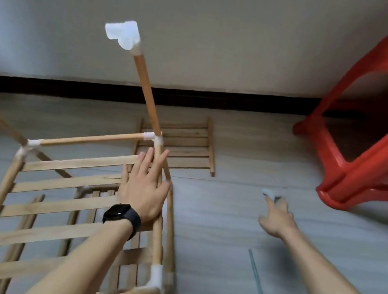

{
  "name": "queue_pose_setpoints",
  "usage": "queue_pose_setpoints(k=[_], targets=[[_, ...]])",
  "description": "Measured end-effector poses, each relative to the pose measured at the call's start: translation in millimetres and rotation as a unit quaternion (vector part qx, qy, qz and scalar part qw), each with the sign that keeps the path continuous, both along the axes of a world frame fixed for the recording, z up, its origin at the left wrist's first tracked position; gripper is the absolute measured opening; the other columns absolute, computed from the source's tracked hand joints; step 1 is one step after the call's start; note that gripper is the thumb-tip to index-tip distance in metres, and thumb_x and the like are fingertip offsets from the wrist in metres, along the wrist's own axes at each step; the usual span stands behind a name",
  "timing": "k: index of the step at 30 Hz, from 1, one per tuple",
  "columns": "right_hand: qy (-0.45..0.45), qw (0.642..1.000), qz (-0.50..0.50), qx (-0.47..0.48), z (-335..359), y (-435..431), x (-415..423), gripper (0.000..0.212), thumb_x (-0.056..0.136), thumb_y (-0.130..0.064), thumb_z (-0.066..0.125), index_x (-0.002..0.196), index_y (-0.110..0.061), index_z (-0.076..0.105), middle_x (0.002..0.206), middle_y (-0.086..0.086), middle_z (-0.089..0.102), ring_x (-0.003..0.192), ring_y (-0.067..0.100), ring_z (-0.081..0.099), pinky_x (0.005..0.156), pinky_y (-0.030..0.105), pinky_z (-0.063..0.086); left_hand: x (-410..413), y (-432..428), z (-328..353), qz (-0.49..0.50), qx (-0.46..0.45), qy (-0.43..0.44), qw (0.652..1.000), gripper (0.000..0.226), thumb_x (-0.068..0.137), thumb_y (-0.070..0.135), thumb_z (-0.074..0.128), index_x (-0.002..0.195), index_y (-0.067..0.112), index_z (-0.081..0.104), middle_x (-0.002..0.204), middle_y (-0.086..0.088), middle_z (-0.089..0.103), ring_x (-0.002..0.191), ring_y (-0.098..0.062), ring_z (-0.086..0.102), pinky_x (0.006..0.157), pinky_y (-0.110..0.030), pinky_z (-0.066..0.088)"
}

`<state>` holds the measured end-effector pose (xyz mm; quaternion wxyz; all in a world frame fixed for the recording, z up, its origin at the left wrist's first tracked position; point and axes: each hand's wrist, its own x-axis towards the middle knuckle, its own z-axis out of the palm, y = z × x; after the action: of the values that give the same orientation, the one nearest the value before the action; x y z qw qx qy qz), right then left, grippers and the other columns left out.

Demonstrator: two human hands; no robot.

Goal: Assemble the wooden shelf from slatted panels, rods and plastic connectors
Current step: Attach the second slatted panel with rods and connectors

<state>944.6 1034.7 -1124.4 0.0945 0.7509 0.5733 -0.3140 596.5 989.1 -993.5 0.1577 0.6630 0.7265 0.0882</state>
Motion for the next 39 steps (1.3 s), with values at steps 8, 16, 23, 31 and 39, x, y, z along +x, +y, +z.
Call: queue_pose_setpoints(k=[8,16,23,31,39], targets=[[0.022,0.997,-0.067,0.045,-71,47,6,0.074,0.096,-0.02,0.056,0.159,-0.016,0.016,0.166,0.016,0.004,0.147,0.04,0.025,0.119,0.042,0.026,-3,-1,-9,0.008,0.019,0.001,1.0,0.068,0.088,0.053,0.025,0.153,0.054,0.002,0.166,0.014,-0.006,0.153,-0.008,-0.011,0.124,-0.047,-0.007],[0.044,0.994,-0.04,0.088,-66,-18,-57,0.03,0.097,-0.015,0.054,0.126,-0.019,0.051,0.122,0.019,0.061,0.106,0.038,0.062,0.086,0.036,0.048,3,-2,-4,0.004,0.001,0.006,1.0,0.07,0.087,0.047,0.027,0.152,0.053,0.004,0.167,0.011,-0.003,0.153,-0.01,-0.008,0.123,-0.046,-0.007],[0.317,0.913,-0.171,0.193,47,-73,-103,0.03,0.089,-0.028,0.07,0.114,-0.031,0.054,0.099,-0.002,0.071,0.087,0.022,0.069,0.079,0.035,0.053,-9,-7,28,0.008,-0.045,-0.046,0.998,0.048,0.104,0.048,0.034,0.152,0.041,0.03,0.166,-0.002,0.017,0.151,-0.023,0.018,0.122,-0.05,0.012],[0.437,0.807,-0.022,0.396,265,-151,-133,0.041,0.082,-0.027,0.082,0.114,-0.039,0.059,0.097,-0.02,0.072,0.076,0.009,0.068,0.065,0.013,0.05,-21,-56,183,-0.015,0.004,-0.339,0.941,0.025,0.104,0.038,0.047,0.119,0.03,0.064,0.107,0.005,0.073,0.098,-0.011,0.07,0.096,-0.04,0.054],[0.421,0.77,0.15,0.456,347,-192,-174,0.049,0.081,-0.036,0.08,0.125,-0.028,0.058,0.096,-0.017,0.074,0.081,0.007,0.071,0.07,0.02,0.056,-28,-166,239,-0.128,0.043,-0.425,0.895,0.033,0.088,0.039,0.068,0.12,0.027,0.067,0.1,0.002,0.074,0.089,-0.014,0.071,0.075,-0.026,0.057]])
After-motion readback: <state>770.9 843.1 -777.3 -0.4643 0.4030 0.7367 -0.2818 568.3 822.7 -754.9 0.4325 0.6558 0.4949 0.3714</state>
